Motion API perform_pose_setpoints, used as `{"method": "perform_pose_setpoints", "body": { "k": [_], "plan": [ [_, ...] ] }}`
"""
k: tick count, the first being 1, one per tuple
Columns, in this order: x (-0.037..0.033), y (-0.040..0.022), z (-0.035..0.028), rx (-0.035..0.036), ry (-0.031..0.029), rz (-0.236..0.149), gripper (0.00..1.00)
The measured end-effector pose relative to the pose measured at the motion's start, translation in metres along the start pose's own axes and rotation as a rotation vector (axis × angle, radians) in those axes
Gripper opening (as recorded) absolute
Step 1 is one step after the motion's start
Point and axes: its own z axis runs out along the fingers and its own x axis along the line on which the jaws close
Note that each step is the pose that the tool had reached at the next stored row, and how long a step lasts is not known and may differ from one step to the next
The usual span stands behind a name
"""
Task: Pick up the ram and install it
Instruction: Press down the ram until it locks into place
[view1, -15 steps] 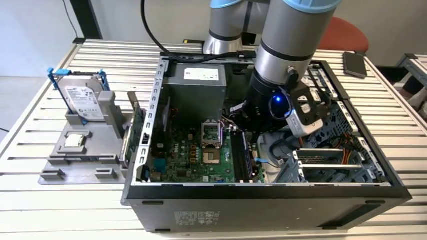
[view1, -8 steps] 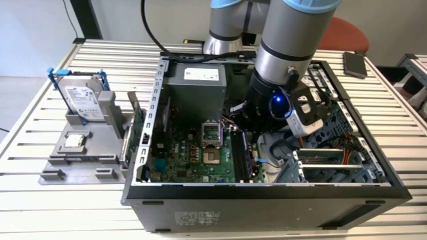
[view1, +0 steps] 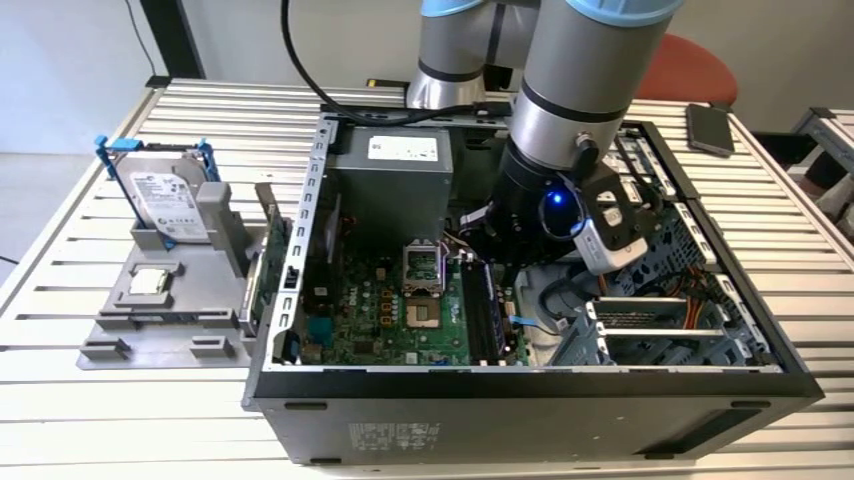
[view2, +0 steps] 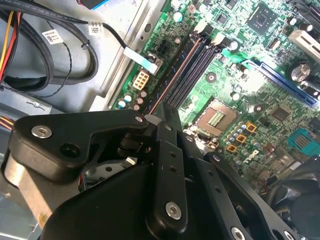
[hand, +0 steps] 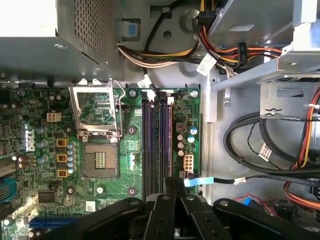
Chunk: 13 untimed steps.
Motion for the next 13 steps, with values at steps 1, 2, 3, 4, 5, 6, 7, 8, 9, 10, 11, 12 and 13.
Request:
{"method": "perform_pose_setpoints", "body": {
  "k": [1, 2, 3, 4, 5, 6, 7, 8, 9, 10, 11, 12, 13],
  "plan": [
    [0.0000, 0.0000, 0.0000, 0.0000, 0.0000, -0.006, 0.00],
    [0.0000, 0.0000, 0.0000, 0.0001, -0.0001, -0.012, 0.00],
    [0.0000, 0.0000, 0.0000, 0.0000, -0.0002, -0.019, 0.00],
    [0.0000, 0.0000, 0.0000, 0.0000, -0.0002, -0.026, 0.00],
    [0.0000, 0.0000, 0.0000, 0.0000, -0.0003, -0.033, 0.00],
    [0.0000, 0.0000, 0.0000, 0.0000, -0.0004, -0.042, 0.00],
    [0.0000, 0.0000, 0.0000, 0.0000, -0.0004, -0.051, 0.00],
    [0.0000, 0.0000, 0.0000, 0.0000, -0.0005, -0.060, 0.00],
    [0.0000, 0.0000, 0.0000, 0.0000, -0.0006, -0.070, 0.00],
    [0.0000, 0.0000, 0.0000, 0.0000, -0.0007, -0.081, 0.00],
    [0.0001, 0.0000, 0.0000, 0.0000, -0.0008, -0.093, 0.00],
    [0.0001, 0.0000, 0.0000, 0.0001, -0.0009, -0.108, 0.00],
    [0.0000, 0.0000, 0.0000, 0.0001, -0.0011, -0.124, 0.00]
  ]
}}
